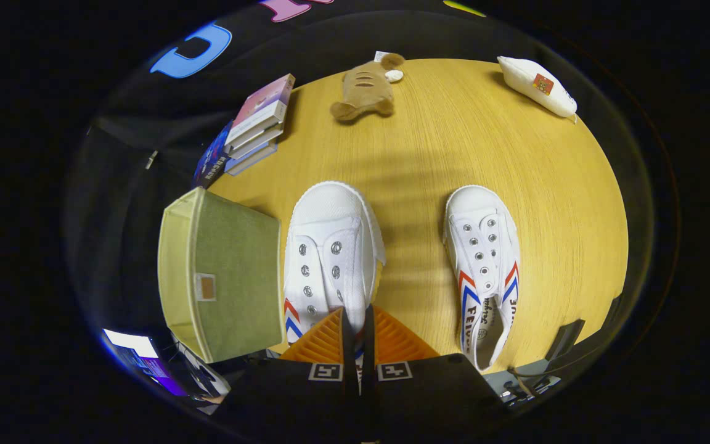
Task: Open the storage box then place both shoes into the box .Put the left shoe in first, then the right shoe, with the right side of both shoes facing outward in a uniform manner.
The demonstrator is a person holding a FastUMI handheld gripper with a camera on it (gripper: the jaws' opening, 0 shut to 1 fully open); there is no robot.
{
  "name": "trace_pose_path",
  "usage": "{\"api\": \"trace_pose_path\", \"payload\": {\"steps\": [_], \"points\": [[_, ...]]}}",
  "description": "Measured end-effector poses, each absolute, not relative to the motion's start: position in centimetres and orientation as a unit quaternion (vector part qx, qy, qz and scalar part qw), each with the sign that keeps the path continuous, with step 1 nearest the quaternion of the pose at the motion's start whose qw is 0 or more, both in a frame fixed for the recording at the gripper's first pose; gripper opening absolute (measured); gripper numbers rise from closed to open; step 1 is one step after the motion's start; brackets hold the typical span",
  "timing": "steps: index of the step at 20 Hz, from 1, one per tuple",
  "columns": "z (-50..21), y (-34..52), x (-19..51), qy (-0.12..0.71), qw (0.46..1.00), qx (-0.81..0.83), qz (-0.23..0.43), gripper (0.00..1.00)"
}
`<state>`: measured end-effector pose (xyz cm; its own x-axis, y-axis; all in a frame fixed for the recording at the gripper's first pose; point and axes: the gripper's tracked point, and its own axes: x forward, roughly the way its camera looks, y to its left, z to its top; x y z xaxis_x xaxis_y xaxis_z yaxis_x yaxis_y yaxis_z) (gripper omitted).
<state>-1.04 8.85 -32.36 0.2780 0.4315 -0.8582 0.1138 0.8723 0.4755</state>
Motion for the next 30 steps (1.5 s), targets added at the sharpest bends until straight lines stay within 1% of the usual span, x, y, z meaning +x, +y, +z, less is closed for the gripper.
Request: {"api": "trace_pose_path", "payload": {"steps": [6, 8, 11, 15, 20, 26, 30], "points": [[-22.3, 14.6, 1.5, 0.558, 0.772, 0.275, 0.136, 0.06], [-19.9, 17.9, 1.9, 0.559, 0.755, 0.306, 0.151, 0.05], [-18.3, 22.9, 2.3, 0.568, 0.735, 0.327, 0.174, 0.06], [-19.2, 28.7, 2.4, 0.587, 0.726, 0.31, 0.181, 0.05], [-22.1, 34.3, 2.6, 0.615, 0.721, 0.272, 0.166, 0.06], [-24.9, 37.0, 1.7, 0.643, 0.715, 0.232, 0.144, 0.06], [-25.9, 38.4, 1.8, 0.649, 0.708, 0.242, 0.137, 0.06]]}}
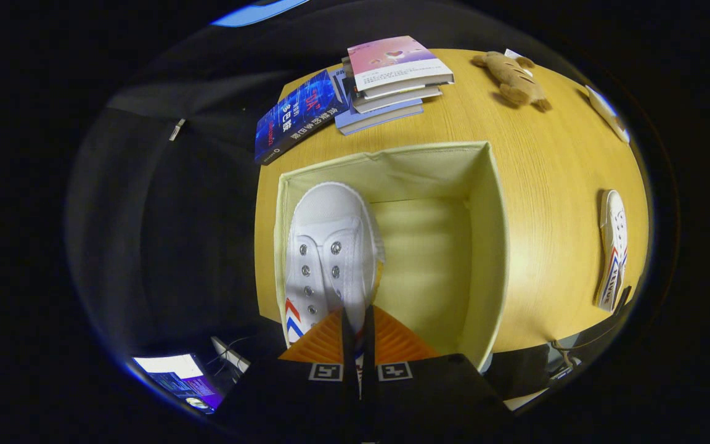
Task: Open the storage box then place both shoes into the box .Put the left shoe in first, then the right shoe, with the right side of both shoes facing outward in a uniform manner.
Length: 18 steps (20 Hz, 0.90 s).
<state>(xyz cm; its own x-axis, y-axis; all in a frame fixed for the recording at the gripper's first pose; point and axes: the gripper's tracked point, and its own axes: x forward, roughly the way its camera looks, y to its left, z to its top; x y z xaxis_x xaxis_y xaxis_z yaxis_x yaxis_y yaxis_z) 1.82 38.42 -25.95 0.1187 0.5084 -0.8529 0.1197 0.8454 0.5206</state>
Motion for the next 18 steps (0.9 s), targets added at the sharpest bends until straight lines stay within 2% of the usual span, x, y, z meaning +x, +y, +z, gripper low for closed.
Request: {"api": "trace_pose_path", "payload": {"steps": [1, 3, 6, 7, 12, 18], "points": [[-25.9, 38.6, 2.0, 0.65, 0.705, 0.245, 0.14, 0.06], [-24.9, 39.8, 2.4, 0.644, 0.691, 0.281, 0.169, 0.17], [-22.7, 40.1, 3.7, 0.626, 0.685, 0.318, 0.195, 0.87], [-22.3, 39.8, 3.7, 0.622, 0.687, 0.316, 0.202, 0.96], [-20.8, 36.8, 3.1, 0.605, 0.694, 0.325, 0.218, 0.98], [-18.5, 27.9, 2.0, 0.569, 0.716, 0.346, 0.209, 0.98]]}}
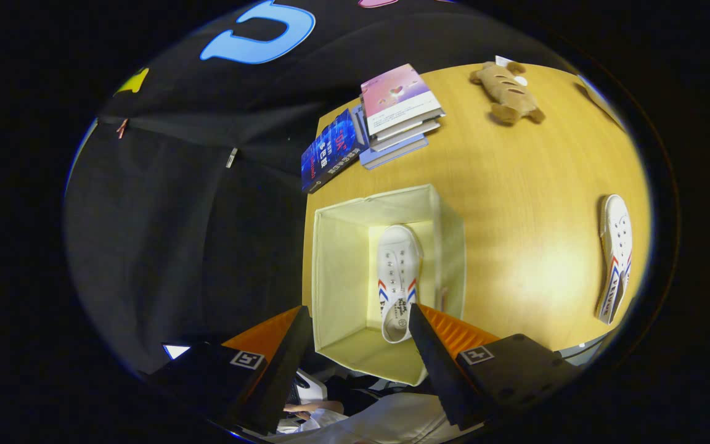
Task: Open the storage box then place both shoes into the box .Put the left shoe in first, then the right shoe, with the right side of both shoes facing outward in a uniform manner.
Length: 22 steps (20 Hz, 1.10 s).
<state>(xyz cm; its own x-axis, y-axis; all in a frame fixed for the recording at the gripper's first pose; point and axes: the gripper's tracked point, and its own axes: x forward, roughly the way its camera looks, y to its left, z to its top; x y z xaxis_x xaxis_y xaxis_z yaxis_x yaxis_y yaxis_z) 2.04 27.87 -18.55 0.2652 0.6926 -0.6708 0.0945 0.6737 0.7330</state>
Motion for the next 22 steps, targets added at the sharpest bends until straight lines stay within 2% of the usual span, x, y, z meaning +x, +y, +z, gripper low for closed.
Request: {"api": "trace_pose_path", "payload": {"steps": [6, 12, 16, 18, 21, 22], "points": [[-19.5, 12.8, 1.4, 0.548, 0.751, 0.341, 0.142, 0.98], [-27.6, -1.9, -0.7, 0.583, 0.767, 0.263, 0.052, 0.96], [-33.9, -6.9, -2.0, 0.619, 0.755, 0.218, 0.011, 0.89], [-36.8, -8.3, -2.3, 0.632, 0.754, 0.178, 0.01, 0.83], [-40.9, -9.0, -2.3, 0.656, 0.741, 0.146, 0.014, 0.83], [-41.9, -8.9, -2.3, 0.661, 0.736, 0.143, 0.018, 0.79]]}}
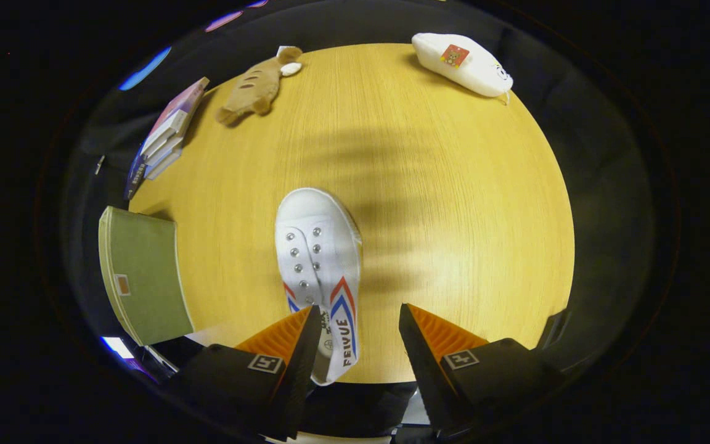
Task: Open the storage box then place both shoes into the box .Put the left shoe in first, then the right shoe, with the right side of both shoes facing outward in a uniform manner.
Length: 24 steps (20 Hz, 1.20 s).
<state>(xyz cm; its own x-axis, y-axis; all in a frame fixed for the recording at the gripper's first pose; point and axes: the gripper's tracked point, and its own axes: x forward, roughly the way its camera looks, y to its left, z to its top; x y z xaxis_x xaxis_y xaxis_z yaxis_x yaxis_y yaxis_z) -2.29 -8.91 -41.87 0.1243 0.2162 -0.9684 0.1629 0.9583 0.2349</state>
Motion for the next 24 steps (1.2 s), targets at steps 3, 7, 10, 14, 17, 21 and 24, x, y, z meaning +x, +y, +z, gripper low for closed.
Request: {"api": "trace_pose_path", "payload": {"steps": [3, 7, 10, 14, 17, 21, 24], "points": [[-43.3, -7.7, -2.3, 0.673, 0.724, 0.145, 0.036, 0.78], [-45.1, -7.1, -2.2, 0.683, 0.719, 0.117, 0.05, 0.78], [-45.1, -5.9, -1.9, 0.684, 0.717, 0.119, 0.059, 0.65], [-45.5, -6.4, -1.8, 0.69, 0.719, 0.049, 0.068, 0.36], [-44.8, -6.5, -1.8, 0.688, 0.718, 0.084, 0.064, 0.06], [-43.3, -6.3, -1.6, 0.669, 0.724, 0.156, 0.06, 0.05], [-43.2, -6.4, -1.3, 0.655, 0.732, 0.18, 0.055, 0.05]]}}
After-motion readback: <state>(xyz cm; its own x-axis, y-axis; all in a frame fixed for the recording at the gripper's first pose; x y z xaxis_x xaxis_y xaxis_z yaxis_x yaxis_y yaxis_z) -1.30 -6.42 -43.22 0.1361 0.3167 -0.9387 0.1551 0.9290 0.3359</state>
